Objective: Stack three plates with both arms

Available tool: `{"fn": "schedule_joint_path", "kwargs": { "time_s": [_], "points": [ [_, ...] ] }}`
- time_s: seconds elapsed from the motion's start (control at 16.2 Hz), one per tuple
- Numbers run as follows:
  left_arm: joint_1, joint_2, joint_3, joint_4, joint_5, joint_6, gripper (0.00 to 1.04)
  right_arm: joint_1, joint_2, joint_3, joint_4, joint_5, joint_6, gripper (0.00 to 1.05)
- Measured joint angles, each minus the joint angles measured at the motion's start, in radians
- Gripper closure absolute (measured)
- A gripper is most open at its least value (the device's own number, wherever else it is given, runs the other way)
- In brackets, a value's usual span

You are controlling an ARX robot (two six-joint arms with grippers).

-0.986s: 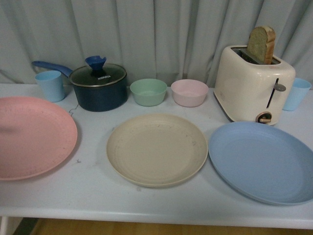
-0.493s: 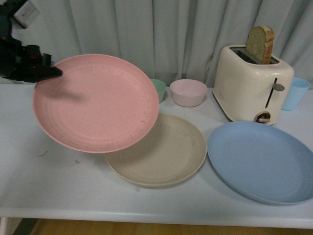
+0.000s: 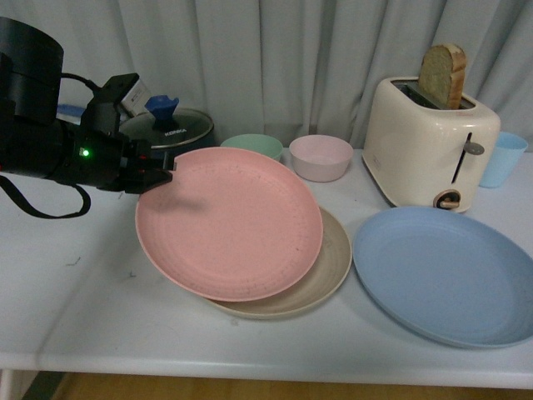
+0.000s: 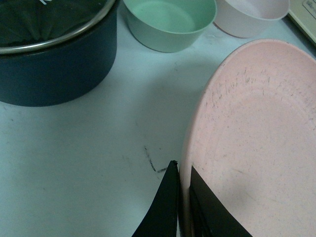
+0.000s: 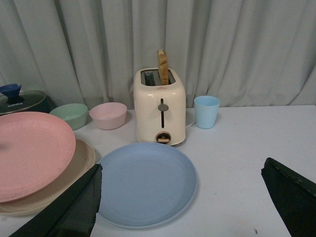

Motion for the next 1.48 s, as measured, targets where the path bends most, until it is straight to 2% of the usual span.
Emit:
{"fn": "schedule_joint_path", "kwargs": {
  "time_s": [0.62, 0.68, 0.92, 1.11, 1.23, 1.29, 1.36, 1.42, 1.48],
  "points": [
    [-0.037, 0.104, 0.051, 0.032, -0.032, -0.115, 1.02, 0.0, 0.0, 0.0, 0.0, 0.0, 0.0, 0.06],
    [-0.037, 0.104, 0.055, 0.024, -0.013, -0.131, 0.94, 0.0, 0.0, 0.0, 0.0, 0.0, 0.0, 0.06],
    [-0.037, 0.033, -0.022, 0.075, 0.014, -0.167, 0.43, 0.0, 0.0, 0.0, 0.0, 0.0, 0.0, 0.06],
    [-0.049, -0.183, -0.174, 0.262, 0.02, -0.165, 0.06, 0.0, 0.0, 0.0, 0.0, 0.0, 0.0, 0.06],
    [-0.067, -0.342, -0.286, 0.31, -0.018, -0.122, 0.07, 0.0, 0.0, 0.0, 0.0, 0.0, 0.0, 0.06],
    [-0.095, -0.407, -0.389, 0.503, -0.208, -0.103, 0.16, 0.0, 0.0, 0.0, 0.0, 0.0, 0.0, 0.06],
    [-0.096, -0.55, -0.546, 0.608, -0.394, -0.088, 0.3, 0.0, 0.0, 0.0, 0.0, 0.0, 0.0, 0.06],
    [-0.055, -0.712, -0.669, 0.571, -0.452, -0.087, 0.43, 0.0, 0.0, 0.0, 0.0, 0.0, 0.0, 0.06],
    [0.019, -0.869, -0.772, 0.512, -0.416, -0.087, 0.56, 0.0, 0.0, 0.0, 0.0, 0.0, 0.0, 0.06]
  ]
}}
